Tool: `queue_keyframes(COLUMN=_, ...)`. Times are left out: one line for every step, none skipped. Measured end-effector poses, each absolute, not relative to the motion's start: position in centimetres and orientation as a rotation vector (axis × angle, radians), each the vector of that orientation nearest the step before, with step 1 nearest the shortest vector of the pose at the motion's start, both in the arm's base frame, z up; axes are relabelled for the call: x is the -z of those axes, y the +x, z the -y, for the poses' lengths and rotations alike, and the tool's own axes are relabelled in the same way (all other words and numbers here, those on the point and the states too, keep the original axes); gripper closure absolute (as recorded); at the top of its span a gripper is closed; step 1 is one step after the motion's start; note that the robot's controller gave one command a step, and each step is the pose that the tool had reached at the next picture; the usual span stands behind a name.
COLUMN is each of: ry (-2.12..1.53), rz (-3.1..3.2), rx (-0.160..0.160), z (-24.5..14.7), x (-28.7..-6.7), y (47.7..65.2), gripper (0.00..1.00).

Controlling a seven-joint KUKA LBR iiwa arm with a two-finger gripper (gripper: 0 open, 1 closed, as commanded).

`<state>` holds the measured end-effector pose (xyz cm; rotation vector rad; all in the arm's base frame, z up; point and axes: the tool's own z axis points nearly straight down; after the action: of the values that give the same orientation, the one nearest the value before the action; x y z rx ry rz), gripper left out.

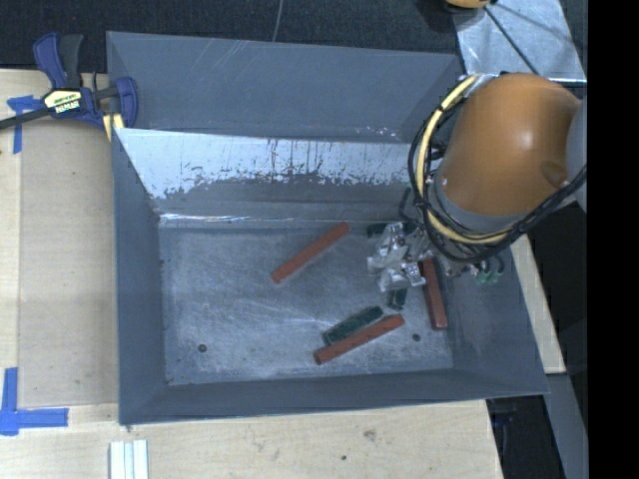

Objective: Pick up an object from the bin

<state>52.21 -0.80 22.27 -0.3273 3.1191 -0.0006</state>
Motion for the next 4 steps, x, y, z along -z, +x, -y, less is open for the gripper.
queue_keyframes(ry=-0.327, rz=-3.121, rx=0.000, z=0.8, x=-22.2, y=52.2, gripper=1.00)
queue_keyframes(ry=-0.924, rz=-3.007, rx=-0.002, z=4.5, x=-12.7, y=52.6, gripper=0.00)
queue_keyframes(ry=-0.924, rz=-3.002, rx=0.000, z=4.5, x=-13.0, y=52.7, gripper=0.00)
queue_keyframes(ry=-1.214, rz=-2.888, rx=0.004, z=3.5, x=-7.5, y=51.6, gripper=1.00)
